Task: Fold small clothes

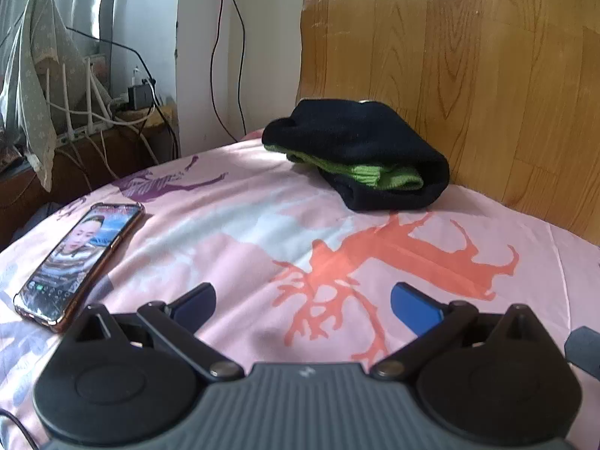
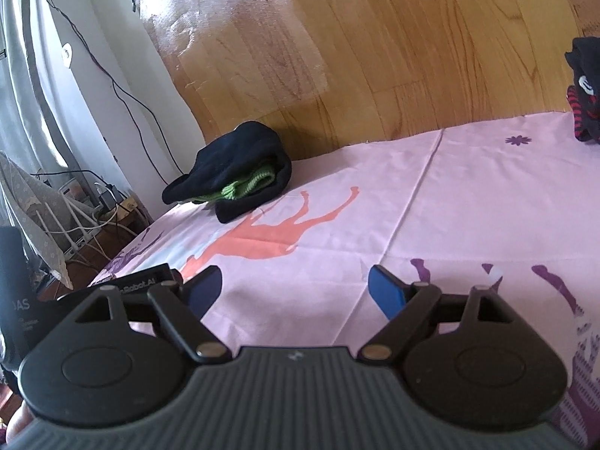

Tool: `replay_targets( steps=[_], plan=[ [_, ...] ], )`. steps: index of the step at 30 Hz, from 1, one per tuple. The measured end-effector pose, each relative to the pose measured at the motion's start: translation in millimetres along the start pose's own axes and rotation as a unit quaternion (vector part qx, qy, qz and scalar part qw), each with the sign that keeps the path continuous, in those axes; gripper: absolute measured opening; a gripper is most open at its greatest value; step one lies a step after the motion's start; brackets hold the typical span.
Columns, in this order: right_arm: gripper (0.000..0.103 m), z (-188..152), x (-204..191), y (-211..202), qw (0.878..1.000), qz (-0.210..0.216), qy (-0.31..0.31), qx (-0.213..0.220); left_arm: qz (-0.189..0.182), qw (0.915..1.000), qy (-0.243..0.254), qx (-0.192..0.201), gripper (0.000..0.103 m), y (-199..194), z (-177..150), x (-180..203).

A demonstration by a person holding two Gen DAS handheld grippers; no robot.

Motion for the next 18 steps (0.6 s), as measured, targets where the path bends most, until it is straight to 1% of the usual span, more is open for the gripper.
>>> replay_targets(
  steps=[3, 9, 12, 18],
  plan=[
    [0.087, 0, 1, 0, 1.0, 0.0, 0.006, 0.0, 0.006, 0.9999, 0.01, 0.011, 0.103, -5, 1, 3],
    [0.088, 2, 11, 1, 0.999, 0.008, 0.037, -0.002, -0.003, 0.999, 0.027, 0.035, 0.103, -14, 3, 7],
    [0.088, 3, 16, 1, 0.999, 0.01, 0.051, -0.002, -0.002, 0.9987, 0.034, 0.038, 0.103, -15, 3, 9],
    [0.088, 5, 21, 1, 0.997, 0.01, 0.071, -0.001, 0.039, 0.9963, 0.036, 0.068, 0.103, -22, 6, 5]
  ],
)
Point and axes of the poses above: each gripper's, at about its wrist camera, not at the fingertips, and y roughly the way its jaws point, x to its right, z to its top, the point moved 9 cm from there along y, roughly the way its jaws point, and after that the axes turned 5 degrees about -x, right-handed, at the moved point
